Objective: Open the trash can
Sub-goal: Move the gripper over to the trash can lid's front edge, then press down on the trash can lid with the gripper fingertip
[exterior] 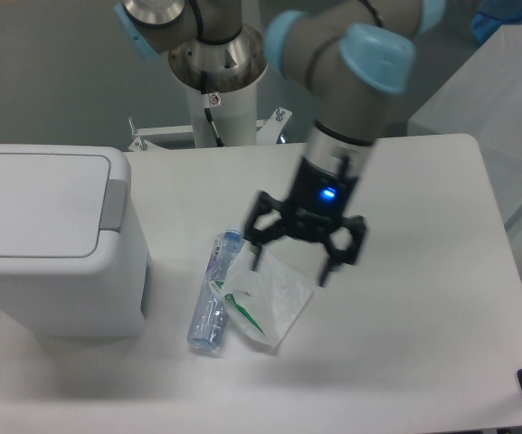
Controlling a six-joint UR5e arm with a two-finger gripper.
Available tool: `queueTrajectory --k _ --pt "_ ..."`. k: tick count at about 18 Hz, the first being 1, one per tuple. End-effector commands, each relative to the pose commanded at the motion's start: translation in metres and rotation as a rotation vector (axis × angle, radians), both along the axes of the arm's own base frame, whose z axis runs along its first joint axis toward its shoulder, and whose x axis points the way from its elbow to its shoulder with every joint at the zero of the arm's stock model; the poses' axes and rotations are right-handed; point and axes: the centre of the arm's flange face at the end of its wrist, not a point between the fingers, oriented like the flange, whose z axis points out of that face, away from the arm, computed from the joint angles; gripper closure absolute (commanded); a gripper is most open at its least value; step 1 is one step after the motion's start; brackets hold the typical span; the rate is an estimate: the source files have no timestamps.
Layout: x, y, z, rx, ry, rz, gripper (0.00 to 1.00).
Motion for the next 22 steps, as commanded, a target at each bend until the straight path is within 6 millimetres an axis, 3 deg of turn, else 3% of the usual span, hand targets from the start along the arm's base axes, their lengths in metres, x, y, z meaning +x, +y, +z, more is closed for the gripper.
queueTrajectory --k 3,9,14,22 --pt "0.034 0.003 0.014 0.015 0.011 -0.034 0.0" --pt "0.063 0.018 0.029 0.032 0.011 -0.059 0.0" --pt "0.087 0.026 0.026 0.024 -0.001 -0.088 0.0" --pt "0.099 0.026 0.028 0.023 -0.008 -0.088 0.0"
